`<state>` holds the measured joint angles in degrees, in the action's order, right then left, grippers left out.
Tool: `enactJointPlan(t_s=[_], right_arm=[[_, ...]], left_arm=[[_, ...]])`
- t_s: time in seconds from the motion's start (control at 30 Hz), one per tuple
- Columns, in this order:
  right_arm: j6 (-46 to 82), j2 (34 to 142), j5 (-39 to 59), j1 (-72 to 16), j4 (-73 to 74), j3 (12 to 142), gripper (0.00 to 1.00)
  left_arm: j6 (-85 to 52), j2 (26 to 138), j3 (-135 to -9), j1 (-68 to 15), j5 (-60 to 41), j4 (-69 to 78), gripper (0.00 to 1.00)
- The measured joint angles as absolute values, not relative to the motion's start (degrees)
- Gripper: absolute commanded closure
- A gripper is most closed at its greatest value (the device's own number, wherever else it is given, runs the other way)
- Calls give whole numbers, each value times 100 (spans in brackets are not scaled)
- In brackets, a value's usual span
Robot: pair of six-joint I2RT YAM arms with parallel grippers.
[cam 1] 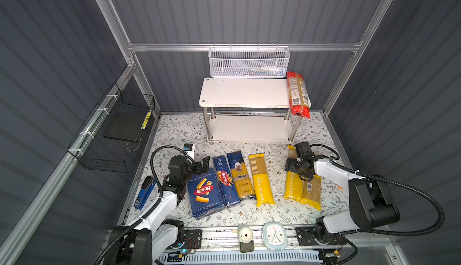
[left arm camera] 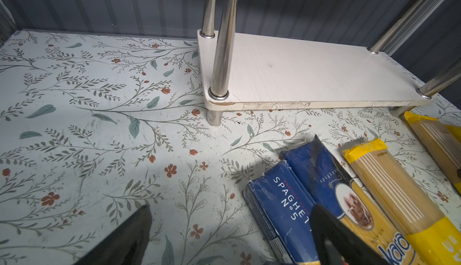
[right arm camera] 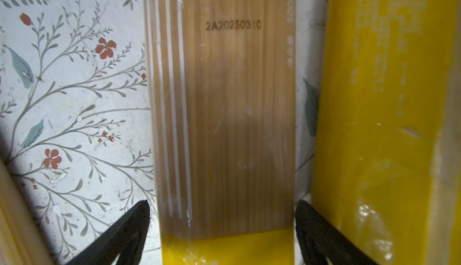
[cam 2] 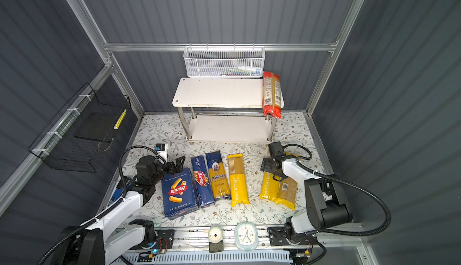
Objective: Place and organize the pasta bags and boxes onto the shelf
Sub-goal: 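Lower the open right gripper over the middle yellow-and-clear spaghetti bag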
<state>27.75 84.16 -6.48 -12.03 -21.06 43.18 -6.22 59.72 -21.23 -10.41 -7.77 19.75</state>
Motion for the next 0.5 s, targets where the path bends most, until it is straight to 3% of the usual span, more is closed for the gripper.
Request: enactJointPlan(t_s=[0.5], right_arm=[[2477, 9015, -672, -1085, -2508, 5013, 6]], left_arm=[[-620, 5975, -2123, -1041, -777, 1973, 0]])
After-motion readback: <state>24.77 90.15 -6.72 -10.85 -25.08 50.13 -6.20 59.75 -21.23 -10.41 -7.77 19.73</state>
